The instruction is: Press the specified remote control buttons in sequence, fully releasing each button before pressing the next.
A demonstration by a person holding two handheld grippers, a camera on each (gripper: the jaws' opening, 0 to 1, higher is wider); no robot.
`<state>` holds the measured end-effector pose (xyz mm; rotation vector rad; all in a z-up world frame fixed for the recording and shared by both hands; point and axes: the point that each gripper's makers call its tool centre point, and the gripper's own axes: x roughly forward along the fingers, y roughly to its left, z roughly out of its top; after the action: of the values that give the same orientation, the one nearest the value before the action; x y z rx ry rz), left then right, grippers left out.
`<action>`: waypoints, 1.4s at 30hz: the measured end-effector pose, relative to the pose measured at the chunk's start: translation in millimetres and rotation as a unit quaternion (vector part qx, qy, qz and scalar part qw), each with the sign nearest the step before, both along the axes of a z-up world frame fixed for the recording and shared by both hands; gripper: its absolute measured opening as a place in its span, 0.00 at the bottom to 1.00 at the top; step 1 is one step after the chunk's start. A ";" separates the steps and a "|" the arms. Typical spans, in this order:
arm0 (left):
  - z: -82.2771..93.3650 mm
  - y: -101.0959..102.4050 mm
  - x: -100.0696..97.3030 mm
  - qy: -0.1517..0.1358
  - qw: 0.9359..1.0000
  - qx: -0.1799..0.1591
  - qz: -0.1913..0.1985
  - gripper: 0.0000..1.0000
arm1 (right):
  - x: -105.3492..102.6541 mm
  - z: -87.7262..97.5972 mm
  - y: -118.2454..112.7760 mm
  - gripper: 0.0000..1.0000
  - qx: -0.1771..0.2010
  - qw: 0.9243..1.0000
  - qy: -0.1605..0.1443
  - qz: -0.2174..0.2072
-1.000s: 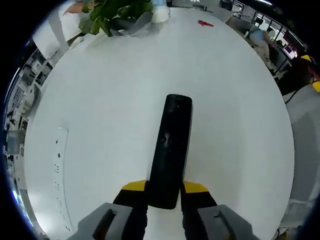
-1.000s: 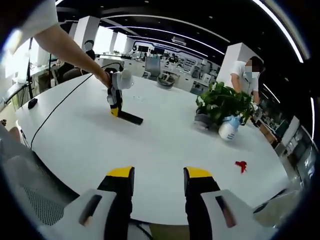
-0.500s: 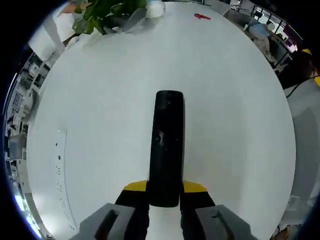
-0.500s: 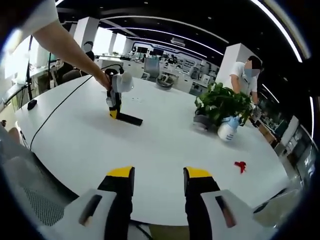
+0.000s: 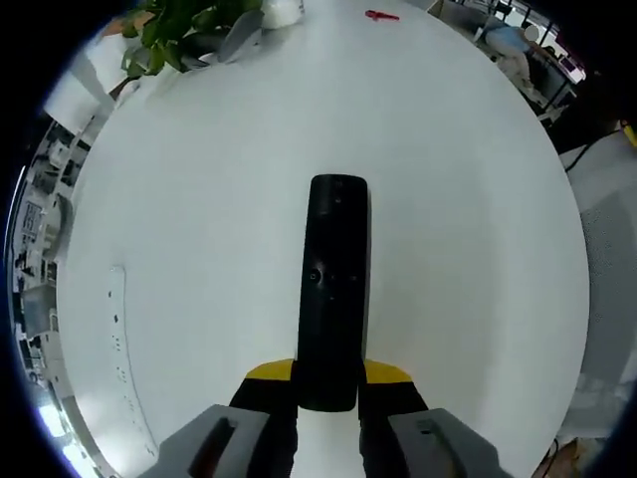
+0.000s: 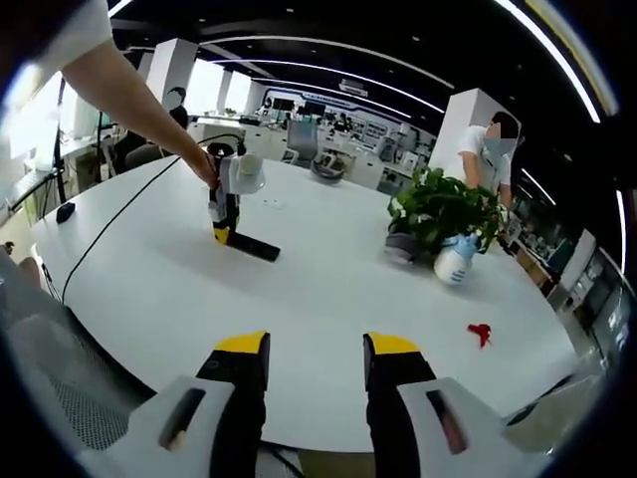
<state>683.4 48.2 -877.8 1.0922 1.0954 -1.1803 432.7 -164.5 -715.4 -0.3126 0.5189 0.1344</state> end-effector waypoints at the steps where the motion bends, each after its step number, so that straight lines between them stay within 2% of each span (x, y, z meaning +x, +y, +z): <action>1: 0.1 0.3 -0.7 0.000 1.000 0.000 0.000 0.21 | 0.0 0.5 -0.5 0.38 0.002 1.000 -0.001 -0.001; 8: -0.6 1.4 -9.5 0.006 1.000 -0.002 0.005 0.21 | 0.3 1.6 -1.1 0.36 0.005 1.000 -0.004 -0.004; 14: 0.4 -3.0 -24.0 0.004 1.000 0.000 -0.006 0.21 | 0.3 2.9 -1.4 0.36 0.010 1.000 -0.007 -0.006; 25: -1.3 -9.1 -33.4 0.007 1.000 0.006 -0.016 0.21 | 0.0 3.3 -1.9 0.35 0.009 1.000 -0.007 -0.006; 42: -2.1 -5.5 -46.1 0.010 1.000 0.016 -0.013 0.21 | -0.3 0.7 -0.3 0.34 0.004 1.000 0.001 0.001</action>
<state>637.2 42.6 -879.9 1.1244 1.1219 -1.2005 432.4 -164.9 -714.6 -0.3058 0.5192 0.1379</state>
